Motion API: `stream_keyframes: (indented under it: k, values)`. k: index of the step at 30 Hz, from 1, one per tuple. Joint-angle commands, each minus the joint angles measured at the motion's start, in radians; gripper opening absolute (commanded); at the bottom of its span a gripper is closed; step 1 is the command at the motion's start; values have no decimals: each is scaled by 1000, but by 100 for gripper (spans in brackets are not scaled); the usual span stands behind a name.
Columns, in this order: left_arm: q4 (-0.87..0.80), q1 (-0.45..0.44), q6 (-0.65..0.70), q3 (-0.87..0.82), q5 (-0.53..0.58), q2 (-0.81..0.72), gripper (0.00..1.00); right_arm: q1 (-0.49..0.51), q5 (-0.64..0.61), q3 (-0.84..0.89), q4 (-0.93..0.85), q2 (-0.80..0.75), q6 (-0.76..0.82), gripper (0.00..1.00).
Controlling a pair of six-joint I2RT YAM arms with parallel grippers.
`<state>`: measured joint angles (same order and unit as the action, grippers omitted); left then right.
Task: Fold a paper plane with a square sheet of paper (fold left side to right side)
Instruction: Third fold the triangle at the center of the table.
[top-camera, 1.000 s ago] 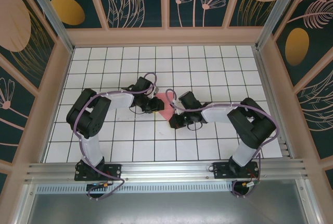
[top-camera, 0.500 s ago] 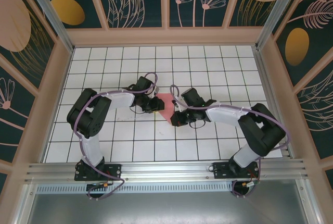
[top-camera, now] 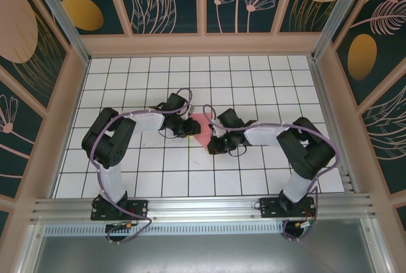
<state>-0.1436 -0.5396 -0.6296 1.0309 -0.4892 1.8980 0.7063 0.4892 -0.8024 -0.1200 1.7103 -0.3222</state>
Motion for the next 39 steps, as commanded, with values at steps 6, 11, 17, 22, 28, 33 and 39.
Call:
stream_keyframes:
  k: [6, 11, 17, 22, 28, 33, 39]
  values:
    - [-52, 2, 30, -1, 126, 10, 35, -12, -31, 33, -35, 45, -30, 3]
    - [-64, 2, 11, -10, 140, -125, 38, -11, -37, 52, -41, 49, -41, 2]
    - [-8, -34, -59, -123, 99, -261, 35, -11, -60, 55, -58, 60, -31, 1]
    - [115, -76, -169, -203, 58, -294, 30, -11, -60, 54, -53, 70, -32, 0]
    - [191, -130, -234, -207, 34, -244, 29, -10, -67, 49, -64, 75, -23, 0]
    - [210, -150, -259, -208, 39, -196, 29, -10, -67, 46, -67, 74, -22, 0]
    - [270, -179, -294, -211, 0, -136, 29, -11, -72, 36, -80, 83, -14, 0]
